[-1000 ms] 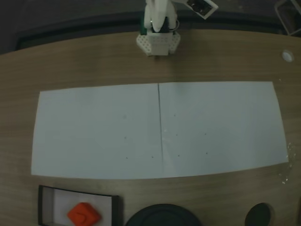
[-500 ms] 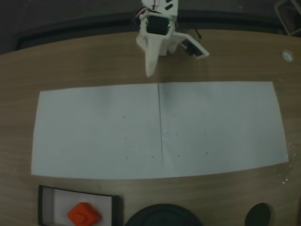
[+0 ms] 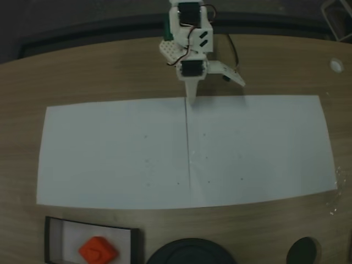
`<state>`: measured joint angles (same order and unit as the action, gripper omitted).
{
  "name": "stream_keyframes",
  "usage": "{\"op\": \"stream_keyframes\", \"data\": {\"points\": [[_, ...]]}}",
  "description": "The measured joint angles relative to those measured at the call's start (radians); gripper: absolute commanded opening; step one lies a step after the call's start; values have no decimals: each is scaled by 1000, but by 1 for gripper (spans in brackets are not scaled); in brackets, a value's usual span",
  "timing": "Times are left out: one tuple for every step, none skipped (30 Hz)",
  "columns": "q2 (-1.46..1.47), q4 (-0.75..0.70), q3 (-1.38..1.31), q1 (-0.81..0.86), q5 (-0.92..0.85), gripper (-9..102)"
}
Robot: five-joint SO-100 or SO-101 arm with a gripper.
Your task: Grab a orange square and put it in the box.
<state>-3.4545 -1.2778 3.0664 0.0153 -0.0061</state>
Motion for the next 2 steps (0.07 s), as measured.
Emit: {"op": "stream_keyframes", "data": {"points": [[0, -3, -2, 0, 0, 0], [0, -5, -2, 0, 0, 0]]}}
